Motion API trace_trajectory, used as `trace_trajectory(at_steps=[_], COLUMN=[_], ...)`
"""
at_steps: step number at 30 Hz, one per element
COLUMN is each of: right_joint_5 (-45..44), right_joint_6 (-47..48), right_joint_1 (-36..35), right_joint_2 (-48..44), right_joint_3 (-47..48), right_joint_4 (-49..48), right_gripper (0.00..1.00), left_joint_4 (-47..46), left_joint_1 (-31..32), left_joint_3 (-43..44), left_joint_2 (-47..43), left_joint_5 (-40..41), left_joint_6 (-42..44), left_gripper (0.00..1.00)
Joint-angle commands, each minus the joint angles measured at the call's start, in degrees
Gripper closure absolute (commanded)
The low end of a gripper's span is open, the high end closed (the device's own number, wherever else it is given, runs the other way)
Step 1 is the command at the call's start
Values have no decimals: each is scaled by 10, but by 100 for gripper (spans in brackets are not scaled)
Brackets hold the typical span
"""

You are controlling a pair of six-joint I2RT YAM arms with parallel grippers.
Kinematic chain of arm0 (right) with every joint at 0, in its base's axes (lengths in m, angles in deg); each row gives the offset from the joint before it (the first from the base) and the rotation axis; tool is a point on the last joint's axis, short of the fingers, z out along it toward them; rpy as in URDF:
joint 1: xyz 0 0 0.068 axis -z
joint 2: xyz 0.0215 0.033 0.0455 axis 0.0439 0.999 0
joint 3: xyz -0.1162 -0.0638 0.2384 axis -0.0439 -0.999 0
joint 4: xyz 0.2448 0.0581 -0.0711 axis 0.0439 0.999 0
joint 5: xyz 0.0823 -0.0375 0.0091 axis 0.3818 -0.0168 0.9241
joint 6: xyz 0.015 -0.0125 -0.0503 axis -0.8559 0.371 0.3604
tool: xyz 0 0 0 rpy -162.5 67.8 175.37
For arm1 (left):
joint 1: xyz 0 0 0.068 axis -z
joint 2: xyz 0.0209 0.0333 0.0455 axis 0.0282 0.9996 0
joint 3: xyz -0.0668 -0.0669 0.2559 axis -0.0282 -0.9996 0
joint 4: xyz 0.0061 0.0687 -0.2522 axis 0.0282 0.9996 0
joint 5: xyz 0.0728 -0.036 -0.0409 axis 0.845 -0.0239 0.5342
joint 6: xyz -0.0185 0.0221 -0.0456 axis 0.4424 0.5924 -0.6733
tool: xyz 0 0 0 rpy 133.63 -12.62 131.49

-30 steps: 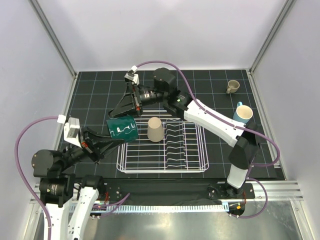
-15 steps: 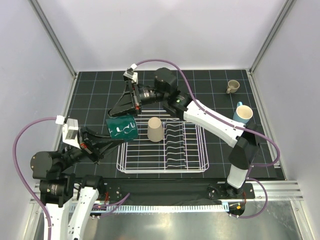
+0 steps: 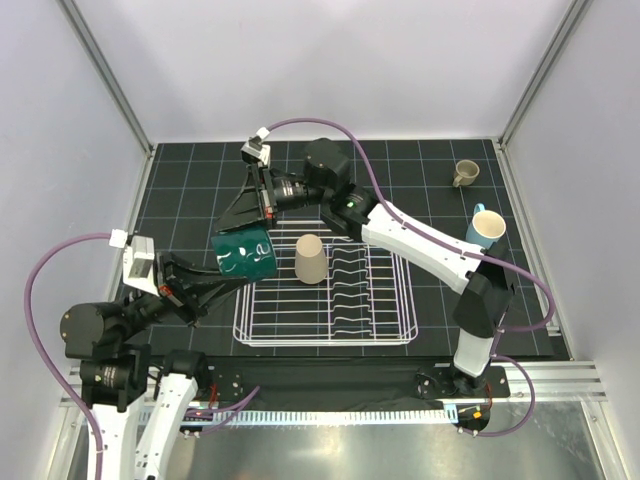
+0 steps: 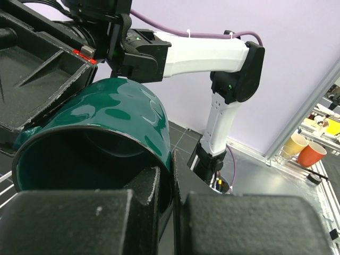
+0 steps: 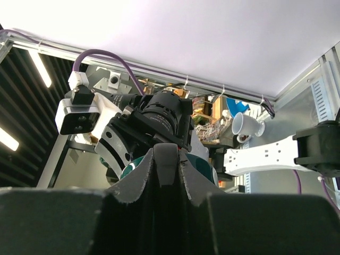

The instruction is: Load the cups into the dish rack

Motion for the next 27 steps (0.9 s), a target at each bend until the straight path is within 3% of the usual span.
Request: trace_trajectory(at_steps=[1,7,10,13,18,25,27], right_joint_5=[21,15,11,8,7,-3,-17], right_joint_6=[-23,1,5,4,1,36,79], right_joint_1=[-18,-17,-9,-4,-1,8,14], right_joint_2=[-10,-27,-39,-47,-52,-58,-62], right_joint_3=[32,23,12,-1,3,13,13], right_joint_4=[-22,-10,-10,-12,-17,18,72], right_gripper=[96,96,96,96,96,96,96], left_joint_4=[-41,-13,27,47,61,67,67], left_joint_1=[-3,-3,-3,-3,-3,-3,-3], left_joint_3=[-8,-13,-15,-23,-36,-36,-36], left_joint_2=[13,11,4,-10,-16,-5,-8], left_joint_5=[37,52,71,82,92,88,74], left_joint_6=[23,27,39,49,46,17,13], left_gripper=[100,99,77,67,64,49,43])
